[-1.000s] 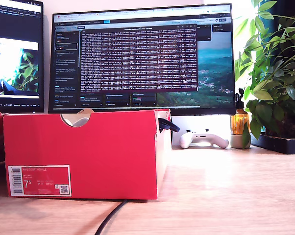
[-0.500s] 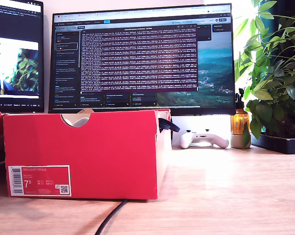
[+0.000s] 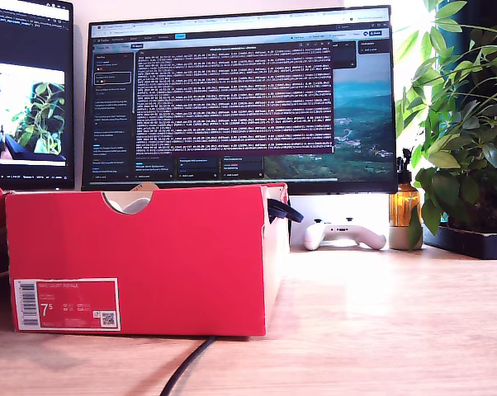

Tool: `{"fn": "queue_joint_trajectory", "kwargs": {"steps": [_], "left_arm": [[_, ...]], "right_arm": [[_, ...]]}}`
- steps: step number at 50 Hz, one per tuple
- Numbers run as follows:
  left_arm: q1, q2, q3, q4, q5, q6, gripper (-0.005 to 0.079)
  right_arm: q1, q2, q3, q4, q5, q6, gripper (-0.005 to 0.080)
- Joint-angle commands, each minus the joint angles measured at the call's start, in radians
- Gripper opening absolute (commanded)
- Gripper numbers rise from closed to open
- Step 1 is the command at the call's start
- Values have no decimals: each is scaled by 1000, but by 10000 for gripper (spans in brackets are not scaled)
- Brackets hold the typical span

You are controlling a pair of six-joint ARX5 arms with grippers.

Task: Pack the blue shoes by picking the first shoe and placing it inside the red shoebox, left side, then picking and rotating the second shoe and placing it in the shoebox

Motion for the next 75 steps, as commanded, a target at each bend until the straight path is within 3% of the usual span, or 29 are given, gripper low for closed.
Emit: {"fn": "queue_joint_trajectory", "kwargs": {"steps": [1, 15, 32, 38, 46, 62, 69, 75], "left_arm": [[1, -2, -1, 5, 2, -4, -11], [1, -2, -1, 5, 2, -4, -11], [1, -2, -1, 17, 2, -1, -12], [3, -2, -1, 56, -11, 74, -12], [66, -27, -6, 71, -19, 76, -12], [198, -261, -153, 191, 7, 68, -12], [201, -372, -235, 294, 6, -58, -12], [201, -431, -287, 378, -13, -95, -12]], "right_arm": [[-2, 12, -66, 26, -29, -20, -5], [-2, -37, -217, 167, -72, 26, -5], [0, -104, -286, 147, -109, 49, -5], [0, -129, -286, 126, -140, 45, -5], [0, -145, -286, 117, -146, 46, -5], [0, -154, -372, 165, -169, 47, -5], [0, -180, -443, 264, -166, 46, -5], [0, -188, -504, 348, -164, 98, -5]]}}
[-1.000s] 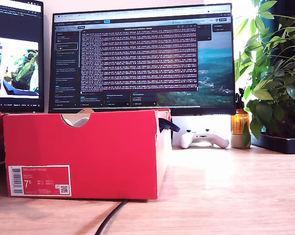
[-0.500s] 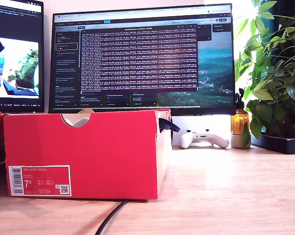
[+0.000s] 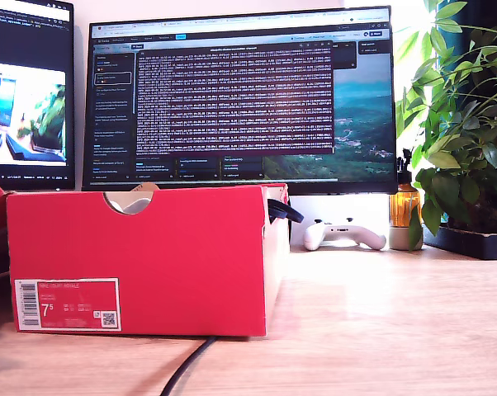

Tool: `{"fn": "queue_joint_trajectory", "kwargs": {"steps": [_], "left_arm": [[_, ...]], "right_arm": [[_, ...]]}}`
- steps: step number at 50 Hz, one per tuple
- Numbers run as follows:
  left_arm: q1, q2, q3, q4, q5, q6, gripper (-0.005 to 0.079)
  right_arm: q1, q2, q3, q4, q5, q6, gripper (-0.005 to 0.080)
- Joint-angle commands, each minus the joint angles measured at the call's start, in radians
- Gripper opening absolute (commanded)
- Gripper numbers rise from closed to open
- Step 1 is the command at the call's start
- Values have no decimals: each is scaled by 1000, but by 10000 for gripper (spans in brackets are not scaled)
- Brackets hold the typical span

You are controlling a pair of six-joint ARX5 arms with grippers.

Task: Pack the blue shoes by picking the first shoe and placing it inside the red shoebox, left side, then picking and rotating the second shoe and placing it in the shoebox

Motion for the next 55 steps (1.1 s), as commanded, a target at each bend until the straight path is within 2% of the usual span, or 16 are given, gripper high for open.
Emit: {"fn": "queue_joint_trajectory", "kwargs": {"steps": [1, 7, 10, 18, 30, 51, 55], "left_arm": [[1, -21, -37, 66, -8, -35, -12], [-2, -23, -75, 177, -6, -69, -12], [-2, -16, -92, 194, -8, -32, -12], [-1, -23, -174, 244, -8, -21, -12], [-2, -128, -313, 278, 0, -29, -12], [-3, -401, -423, 140, -22, -29, -12], [-3, -396, -428, 126, -27, -34, -12]], "right_arm": [[0, -4, -44, 58, 5, 21, -5], [0, -2, -96, 150, 27, 11, -5], [0, -2, -116, 159, 28, 8, -5], [-9, -2, -198, 204, 60, -16, -5], [-16, -35, -309, 207, 61, -15, -5], [-16, -259, -339, -7, 84, -10, -5], [-18, -296, -339, -46, 83, -11, -5]]}}
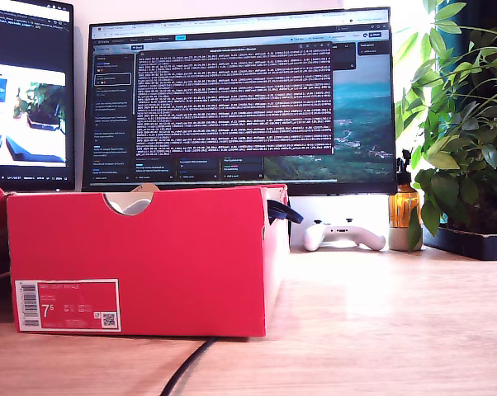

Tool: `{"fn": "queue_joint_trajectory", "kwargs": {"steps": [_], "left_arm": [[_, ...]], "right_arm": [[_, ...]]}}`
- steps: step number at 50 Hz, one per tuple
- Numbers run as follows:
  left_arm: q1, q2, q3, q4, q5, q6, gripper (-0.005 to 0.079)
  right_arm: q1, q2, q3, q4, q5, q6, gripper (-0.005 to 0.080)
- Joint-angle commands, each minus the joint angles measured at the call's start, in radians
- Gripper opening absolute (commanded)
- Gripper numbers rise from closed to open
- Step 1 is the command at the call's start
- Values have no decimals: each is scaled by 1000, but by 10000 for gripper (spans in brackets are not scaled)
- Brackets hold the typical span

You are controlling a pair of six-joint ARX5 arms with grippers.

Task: Pack the blue shoes by picking the first shoe and placing it inside the red shoebox, left side, then picking and rotating the second shoe and placing it in the shoebox

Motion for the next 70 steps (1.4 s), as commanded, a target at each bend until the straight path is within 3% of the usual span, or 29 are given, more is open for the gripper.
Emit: {"fn": "queue_joint_trajectory", "kwargs": {"steps": [1, 12, 22, 36, 43, 60, 70], "left_arm": [[-2, -10, -19, 1, -3, -4, -12], [1, -10, -35, -4, -94, -5, -12], [2, -10, -80, 32, -87, -24, -12], [7, -10, -95, 10, -91, -70, -12], [8, -10, -95, -10, -92, -113, -12], [8, -10, -95, -150, -85, -171, -12], [8, -10, -95, -149, -85, -171, -12]], "right_arm": [[-6, -27, -22, -21, 3, -2, -5], [-24, -156, -22, -139, 4, 13, -5], [-23, -333, -22, -288, -8, 24, -5], [-20, -323, -22, -300, -56, 43, -5], [-20, -323, -22, -407, -57, 36, -5], [-21, -323, -21, -403, -55, 57, -5], [-21, -323, -21, -403, -55, 57, -5]]}}
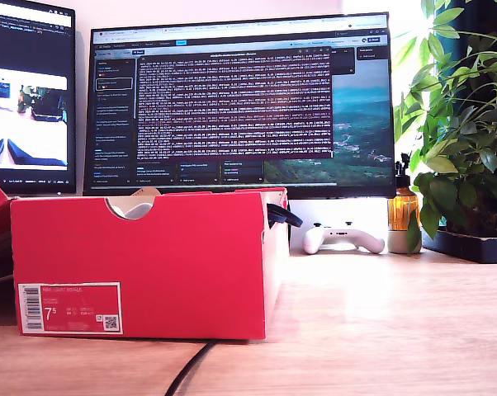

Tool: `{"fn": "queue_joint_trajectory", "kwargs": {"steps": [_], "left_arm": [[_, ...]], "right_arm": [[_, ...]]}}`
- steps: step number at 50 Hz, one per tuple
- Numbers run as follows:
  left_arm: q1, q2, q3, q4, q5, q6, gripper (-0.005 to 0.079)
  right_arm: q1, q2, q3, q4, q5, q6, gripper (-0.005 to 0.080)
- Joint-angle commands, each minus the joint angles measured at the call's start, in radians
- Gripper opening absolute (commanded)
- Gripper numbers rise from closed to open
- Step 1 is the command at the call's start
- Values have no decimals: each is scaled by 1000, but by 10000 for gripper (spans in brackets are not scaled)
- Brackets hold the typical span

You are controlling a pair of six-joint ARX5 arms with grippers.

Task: Pack the blue shoes by picking the first shoe and placing it inside the red shoebox, left side, then picking and rotating the second shoe and placing it in the shoebox

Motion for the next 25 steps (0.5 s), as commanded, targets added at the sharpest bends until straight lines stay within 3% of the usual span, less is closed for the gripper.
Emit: {"fn": "queue_joint_trajectory", "kwargs": {"steps": [1, 14, 25], "left_arm": [[5, -9, -25, -13, 1, -6, -12], [13, -9, -25, -12, 9, -5, -12], [95, -9, -25, -13, 9, -5, -12]], "right_arm": [[-1, -6, -19, 10, -2, 3, -5], [-1, -6, -19, 10, -1, 3, -5], [-1, -6, -19, 10, -1, 3, -5]]}}
